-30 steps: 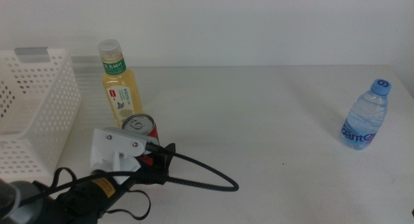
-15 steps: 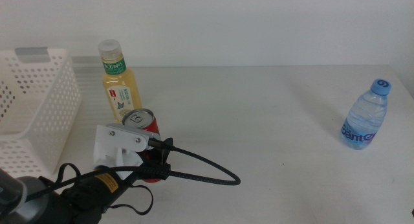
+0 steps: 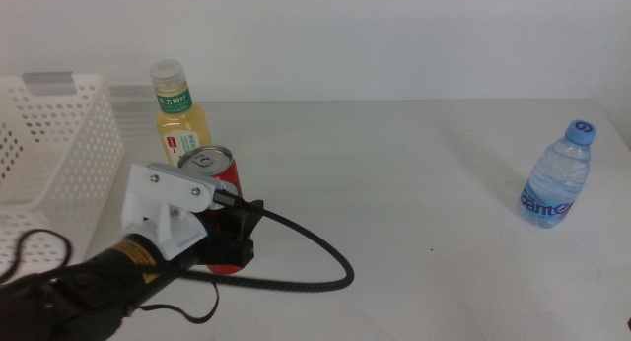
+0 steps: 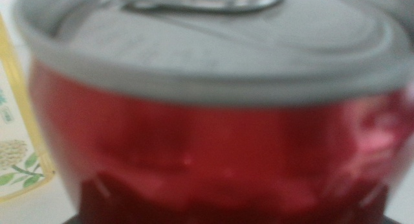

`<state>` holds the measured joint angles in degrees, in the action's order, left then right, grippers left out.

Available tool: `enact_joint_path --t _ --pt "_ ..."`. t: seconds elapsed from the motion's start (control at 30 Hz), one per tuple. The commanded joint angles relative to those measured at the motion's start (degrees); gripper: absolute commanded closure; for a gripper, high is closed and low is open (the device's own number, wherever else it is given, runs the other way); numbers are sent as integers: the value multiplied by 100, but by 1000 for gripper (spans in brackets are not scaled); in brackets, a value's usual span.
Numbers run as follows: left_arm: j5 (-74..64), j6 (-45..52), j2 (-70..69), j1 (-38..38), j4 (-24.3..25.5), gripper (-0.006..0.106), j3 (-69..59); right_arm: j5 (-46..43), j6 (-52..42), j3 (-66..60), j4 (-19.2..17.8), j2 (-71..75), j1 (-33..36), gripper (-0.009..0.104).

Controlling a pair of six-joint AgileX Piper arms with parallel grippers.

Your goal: Use arms to grab the bottles and put them into the dustbin to the left of the table.

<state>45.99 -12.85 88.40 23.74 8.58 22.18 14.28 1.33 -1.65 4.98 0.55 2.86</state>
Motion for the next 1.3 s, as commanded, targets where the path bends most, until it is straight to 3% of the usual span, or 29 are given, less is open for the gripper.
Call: enact_joint_path --t 0.0,0.3,0.57,0.83,0.9,1.1,1.27 --pt "96 -173 -647 10 93 105 109 -409 -74 51 -37 157 -40 29" --pt "-1531 -462 -1819 10 159 105 215 -409 -74 51 -37 157 -40 29" --pt "-4842 -1011 -2284 10 500 105 1404 -409 -74 51 -37 157 -40 29" --pt "-7375 -259 -2183 -50 291 105 2701 -409 -74 51 -37 157 -40 29" --pt "-7916 136 -2057 -246 -31 105 3108 -409 -74 51 -37 157 -40 29" --pt "-9267 1869 -1520 -1250 -1615 105 4141 -409 -74 51 -37 157 -40 29" --pt "-9923 2352 -1153 -2071 -1819 105 4976 -409 -74 51 -37 157 -40 29"
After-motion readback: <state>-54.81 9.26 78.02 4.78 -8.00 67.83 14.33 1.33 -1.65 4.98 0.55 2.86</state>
